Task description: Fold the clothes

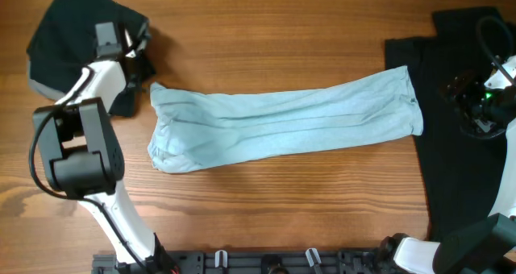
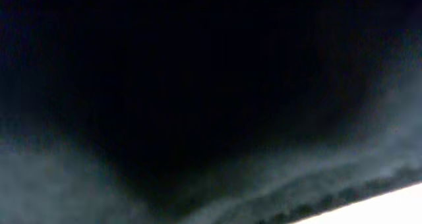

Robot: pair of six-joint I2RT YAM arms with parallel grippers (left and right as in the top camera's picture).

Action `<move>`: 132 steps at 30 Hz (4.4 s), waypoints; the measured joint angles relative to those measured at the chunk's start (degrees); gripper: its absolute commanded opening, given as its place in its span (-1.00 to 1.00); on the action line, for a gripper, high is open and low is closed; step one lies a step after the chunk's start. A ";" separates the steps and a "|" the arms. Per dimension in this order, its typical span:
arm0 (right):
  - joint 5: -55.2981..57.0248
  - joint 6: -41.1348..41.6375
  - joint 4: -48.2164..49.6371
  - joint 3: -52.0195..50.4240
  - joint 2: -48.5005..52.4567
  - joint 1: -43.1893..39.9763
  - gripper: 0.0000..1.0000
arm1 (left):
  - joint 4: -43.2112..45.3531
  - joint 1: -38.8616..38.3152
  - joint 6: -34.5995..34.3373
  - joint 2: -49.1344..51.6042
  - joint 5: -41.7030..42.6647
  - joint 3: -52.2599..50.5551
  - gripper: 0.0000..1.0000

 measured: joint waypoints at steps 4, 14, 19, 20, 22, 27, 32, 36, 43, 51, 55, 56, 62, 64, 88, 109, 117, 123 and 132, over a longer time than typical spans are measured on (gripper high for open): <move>0.63 -1.70 0.00 0.00 0.00 0.00 0.29 | 6.29 4.94 -0.24 0.59 0.70 0.00 -0.85; 1.31 -2.08 -2.91 0.00 0.00 0.02 0.31 | -15.98 7.76 1.81 -5.42 20.46 1.44 0.22; 1.49 -2.08 -4.37 0.00 0.00 0.00 0.32 | -36.13 3.08 9.57 -8.28 23.32 2.01 0.37; 1.46 -2.08 -4.52 0.00 0.00 0.00 0.32 | -38.49 2.62 10.21 -8.28 22.43 1.99 0.39; 1.49 -2.10 -4.96 0.00 0.00 0.00 0.32 | -41.62 2.47 11.06 -8.28 20.65 1.97 0.48; 1.49 -2.14 -5.20 0.00 0.00 0.00 0.32 | -42.60 2.54 12.11 -8.28 17.90 -0.37 0.71; 1.49 -2.14 -5.16 0.00 0.00 0.02 0.33 | -35.85 2.54 12.13 -8.28 17.49 -6.73 0.71; 1.46 -2.14 -4.92 0.00 0.00 0.00 0.32 | -31.74 2.56 12.07 -9.46 18.43 -9.79 0.41; 1.46 -2.14 -4.79 0.00 0.00 0.00 0.32 | -25.79 0.44 12.66 -10.05 22.49 -13.38 -0.83; 1.46 -2.14 -4.79 0.00 0.00 0.00 0.31 | -39.52 0.66 12.52 -8.90 19.26 -10.25 -0.92; 1.46 -2.14 -4.79 0.00 0.00 0.00 0.32 | -51.98 2.89 12.48 -8.72 16.35 4.57 -0.92; 1.46 -2.14 -4.70 0.00 0.00 0.00 0.32 | -53.44 2.95 12.52 -8.92 15.89 9.22 -0.92; 1.46 -2.14 -4.74 0.00 0.00 0.00 0.31 | -56.33 -2.69 12.24 -9.75 14.21 19.34 -0.92; 1.46 -2.14 -4.74 0.00 0.00 0.02 0.32 | -56.39 -4.39 11.82 -9.73 12.74 19.34 -0.92; -16.13 -20.68 14.58 -6.93 26.08 9.53 0.38 | -58.07 -4.55 10.32 -9.73 10.19 19.34 -0.92; -0.44 -12.90 6.54 0.85 24.76 8.52 -0.91 | -58.07 -4.57 10.29 -9.73 10.23 19.34 0.06; 6.01 -12.87 -2.27 14.38 21.57 6.73 -0.91 | -56.92 -4.55 9.49 -9.75 10.43 19.34 0.65; 4.17 -12.74 -8.33 16.17 21.59 15.56 -0.91 | -55.45 -4.55 9.49 -9.73 10.43 19.34 0.65; 2.64 -8.22 -5.66 16.22 23.08 36.89 -0.91 | -55.06 -4.57 9.49 -9.75 10.43 19.34 0.64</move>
